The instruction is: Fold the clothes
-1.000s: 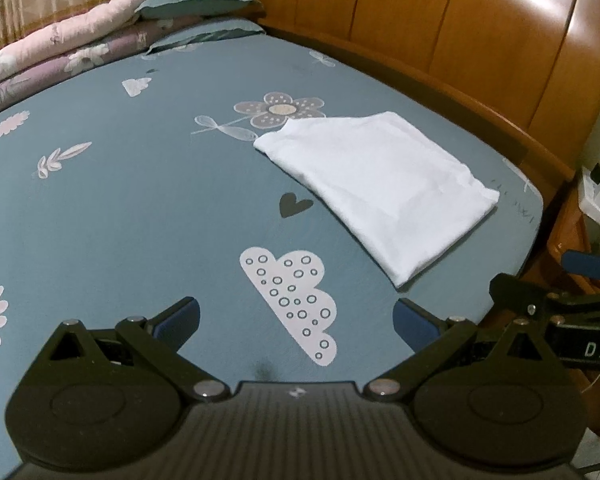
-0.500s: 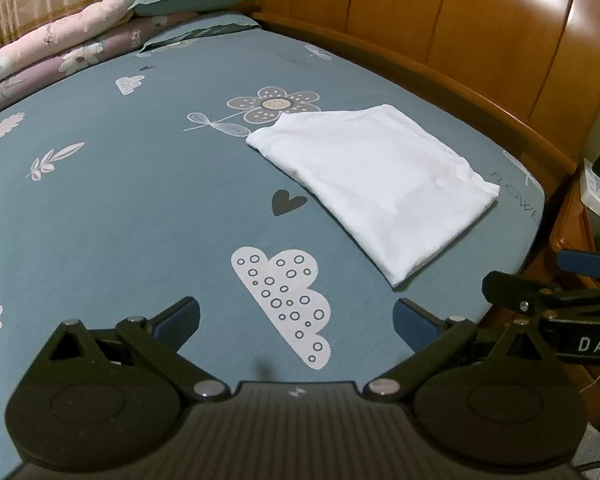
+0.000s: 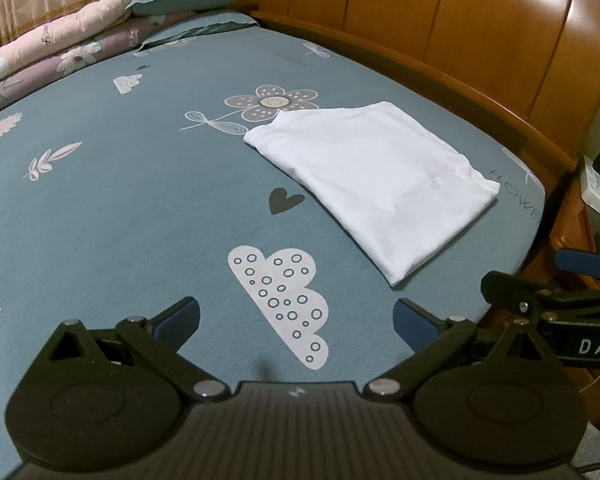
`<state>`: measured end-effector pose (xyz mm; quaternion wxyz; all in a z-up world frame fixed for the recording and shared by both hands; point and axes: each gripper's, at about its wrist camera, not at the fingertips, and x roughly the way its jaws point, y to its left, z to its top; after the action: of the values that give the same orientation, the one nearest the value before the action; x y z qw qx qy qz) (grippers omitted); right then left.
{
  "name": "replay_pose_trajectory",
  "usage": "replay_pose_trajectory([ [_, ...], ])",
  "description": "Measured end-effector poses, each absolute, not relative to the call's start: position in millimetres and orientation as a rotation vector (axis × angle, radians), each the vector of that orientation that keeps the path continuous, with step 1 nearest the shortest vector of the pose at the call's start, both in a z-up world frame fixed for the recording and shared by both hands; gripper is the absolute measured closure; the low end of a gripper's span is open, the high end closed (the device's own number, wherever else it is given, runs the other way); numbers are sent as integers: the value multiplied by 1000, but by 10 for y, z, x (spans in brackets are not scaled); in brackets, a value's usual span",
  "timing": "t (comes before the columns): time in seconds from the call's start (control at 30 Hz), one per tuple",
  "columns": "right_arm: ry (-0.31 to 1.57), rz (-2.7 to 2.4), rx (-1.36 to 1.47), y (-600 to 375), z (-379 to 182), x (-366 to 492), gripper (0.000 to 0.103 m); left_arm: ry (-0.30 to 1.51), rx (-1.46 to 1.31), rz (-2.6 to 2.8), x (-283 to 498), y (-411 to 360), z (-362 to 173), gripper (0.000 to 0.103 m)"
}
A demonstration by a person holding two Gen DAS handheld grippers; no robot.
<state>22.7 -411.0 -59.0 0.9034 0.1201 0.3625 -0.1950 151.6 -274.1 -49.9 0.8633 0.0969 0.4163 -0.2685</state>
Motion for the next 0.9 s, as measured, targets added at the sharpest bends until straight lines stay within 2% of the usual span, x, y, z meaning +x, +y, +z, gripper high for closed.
replay_pose_trajectory([
  [0.9,756,-405,223,-4069,-584,251,0,850,189,-558,1526,-2693,-480,1],
])
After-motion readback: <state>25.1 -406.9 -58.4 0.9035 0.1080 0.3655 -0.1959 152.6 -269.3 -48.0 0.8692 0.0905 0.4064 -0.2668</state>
